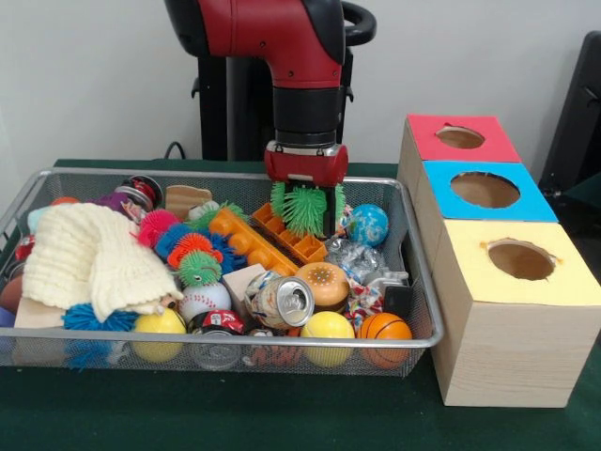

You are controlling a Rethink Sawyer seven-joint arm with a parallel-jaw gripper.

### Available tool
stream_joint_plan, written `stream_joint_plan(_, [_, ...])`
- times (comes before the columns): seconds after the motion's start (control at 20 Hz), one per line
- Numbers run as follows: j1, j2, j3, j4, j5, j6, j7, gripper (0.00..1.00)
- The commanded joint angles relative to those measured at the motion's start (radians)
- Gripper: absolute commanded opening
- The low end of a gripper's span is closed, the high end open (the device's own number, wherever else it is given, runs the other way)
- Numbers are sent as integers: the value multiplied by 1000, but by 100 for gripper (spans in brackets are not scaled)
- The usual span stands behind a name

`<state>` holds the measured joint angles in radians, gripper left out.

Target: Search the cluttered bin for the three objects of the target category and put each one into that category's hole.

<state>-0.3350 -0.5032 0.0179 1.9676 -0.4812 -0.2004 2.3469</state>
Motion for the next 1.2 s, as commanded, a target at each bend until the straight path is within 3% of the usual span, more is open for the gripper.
stream_joint_plan(0.05, [27,83,46,90,-36,-24,87,100])
stream_joint_plan(0.25, [25,76,43,101,-41,-25,82,100])
stream_joint_plan(0.65, [31,5,78,79,-29,101,29,100])
stream_joint_plan(1.0, [-70,8,133,-14,-31,206,-34,100])
stream_joint_plan(1.2, [-78,-31,178,-28,-28,302,-87,100])
